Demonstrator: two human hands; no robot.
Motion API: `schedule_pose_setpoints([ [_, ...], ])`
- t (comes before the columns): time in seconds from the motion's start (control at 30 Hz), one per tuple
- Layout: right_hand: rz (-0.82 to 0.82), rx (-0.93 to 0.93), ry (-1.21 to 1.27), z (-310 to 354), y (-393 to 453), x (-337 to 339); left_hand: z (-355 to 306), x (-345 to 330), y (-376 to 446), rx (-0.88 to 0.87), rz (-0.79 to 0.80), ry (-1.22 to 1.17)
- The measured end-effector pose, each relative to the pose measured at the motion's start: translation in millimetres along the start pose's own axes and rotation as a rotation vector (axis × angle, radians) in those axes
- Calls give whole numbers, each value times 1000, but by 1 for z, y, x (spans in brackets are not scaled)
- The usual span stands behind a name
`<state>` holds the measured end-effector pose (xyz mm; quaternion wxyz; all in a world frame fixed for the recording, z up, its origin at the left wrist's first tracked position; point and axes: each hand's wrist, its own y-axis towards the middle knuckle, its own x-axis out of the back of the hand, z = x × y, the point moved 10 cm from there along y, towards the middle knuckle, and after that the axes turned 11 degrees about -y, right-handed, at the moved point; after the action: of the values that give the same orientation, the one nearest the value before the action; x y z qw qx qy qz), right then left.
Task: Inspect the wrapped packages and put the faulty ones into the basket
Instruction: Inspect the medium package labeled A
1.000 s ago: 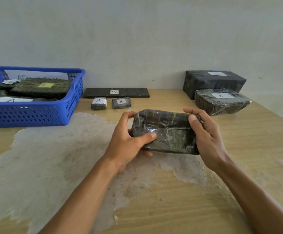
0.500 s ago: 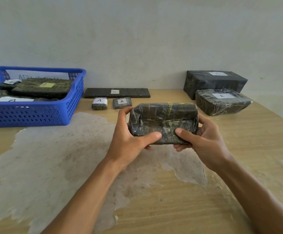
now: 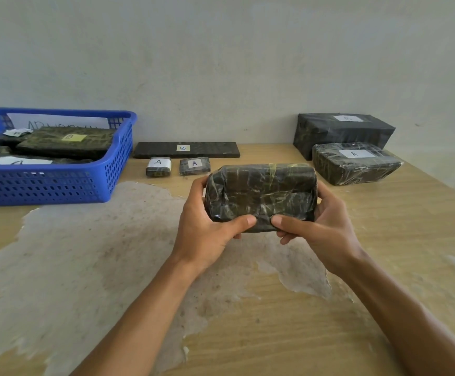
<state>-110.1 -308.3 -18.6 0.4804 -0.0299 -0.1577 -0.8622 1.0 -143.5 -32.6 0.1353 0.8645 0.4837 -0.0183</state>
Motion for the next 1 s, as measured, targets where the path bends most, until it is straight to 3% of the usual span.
schedule_pose_setpoints([
  [0.17,-151,-16,80,0,4,26,8,10,10,86,19,25],
  [0.37,-231,94,38,14,1,34,6,12,10,41,28,149],
  [0.47,-355,293,-148,45,-10,41,-6,9,9,-11,24,238],
  [0.63,-560,681,-675,80,-35,28,-40,-15,-7,-185,120,216],
  [0.8,-472,694,-794,62,-33,15,-38,-35,-14,-111,237,113],
  [0.9,-361,680,-728,58,-30,3,-26,-30,-12,-52,183,4],
  [1.0,-214,516,-615,46,-18,-3,-20,-25,-7,-39,144,-90],
])
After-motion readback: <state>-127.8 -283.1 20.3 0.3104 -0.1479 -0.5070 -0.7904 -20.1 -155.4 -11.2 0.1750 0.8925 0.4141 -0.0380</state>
